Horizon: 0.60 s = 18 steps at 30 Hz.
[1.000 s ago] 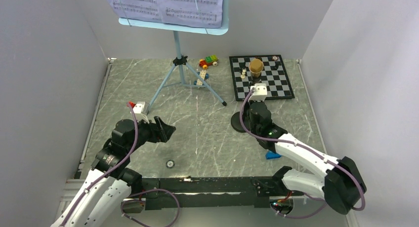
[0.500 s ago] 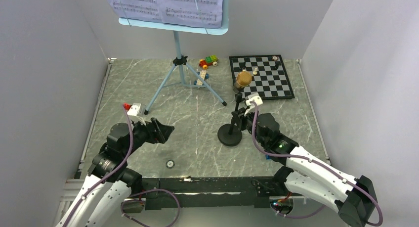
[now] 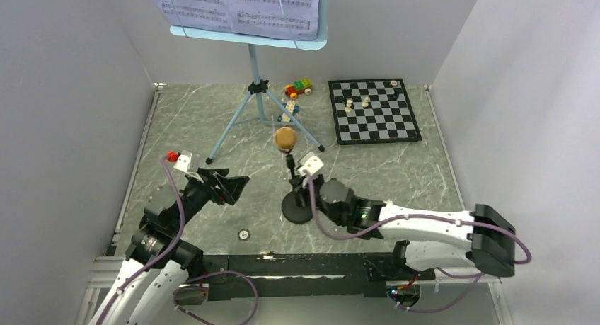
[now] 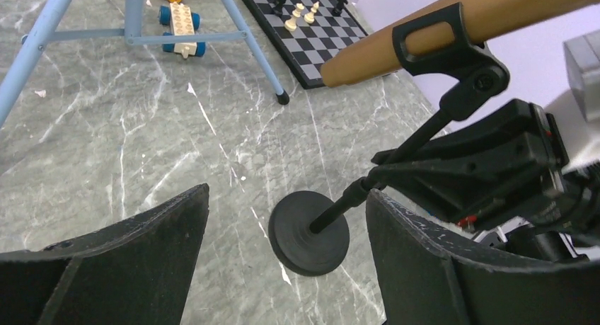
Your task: Pack up the instrument practice props
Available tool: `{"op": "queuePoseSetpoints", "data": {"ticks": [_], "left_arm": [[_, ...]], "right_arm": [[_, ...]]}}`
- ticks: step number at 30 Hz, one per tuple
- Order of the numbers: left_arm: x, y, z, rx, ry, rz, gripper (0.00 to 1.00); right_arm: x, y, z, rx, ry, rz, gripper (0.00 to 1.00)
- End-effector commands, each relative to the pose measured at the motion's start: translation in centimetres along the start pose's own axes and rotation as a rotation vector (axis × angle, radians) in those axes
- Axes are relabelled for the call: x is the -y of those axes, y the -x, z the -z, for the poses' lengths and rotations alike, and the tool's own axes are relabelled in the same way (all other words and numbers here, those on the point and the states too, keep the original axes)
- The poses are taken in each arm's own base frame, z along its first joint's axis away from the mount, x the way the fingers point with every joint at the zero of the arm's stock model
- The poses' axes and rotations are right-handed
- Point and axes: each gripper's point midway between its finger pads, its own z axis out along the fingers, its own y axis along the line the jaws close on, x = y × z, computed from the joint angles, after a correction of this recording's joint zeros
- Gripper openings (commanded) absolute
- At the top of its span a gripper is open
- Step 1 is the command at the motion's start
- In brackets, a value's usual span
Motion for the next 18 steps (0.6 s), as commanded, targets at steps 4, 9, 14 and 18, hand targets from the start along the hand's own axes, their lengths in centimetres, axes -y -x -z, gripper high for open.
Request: {"op": "queuePoseSetpoints", "data": {"ticks": [4,9,14,18], "left_arm": [[0.7,2.3,0.5,0.090,-0.017,-0.032,0.85],[0.3,2.2,0.9,0.095,0.003,-0.041,0.85],[-0.1,2.0,1.1,0.095,0.022,-0.049,0.85],[-0.2,2.2,0.9,0.109,0.026,-0.044,0.85]], "right_arm": [[-2.0,8.1,-1.5,0.265,-0.190,-0.041,0.00],[-2.3,8.6,-2.2,0.291,-0.234,-0.137,0.00],[-1.6,9.1,-2.0,0.303,-0.273,-0.202,0.00],[-0.5,8.6,-1.9,0.298,-0.330,-0.257,0.00]]}}
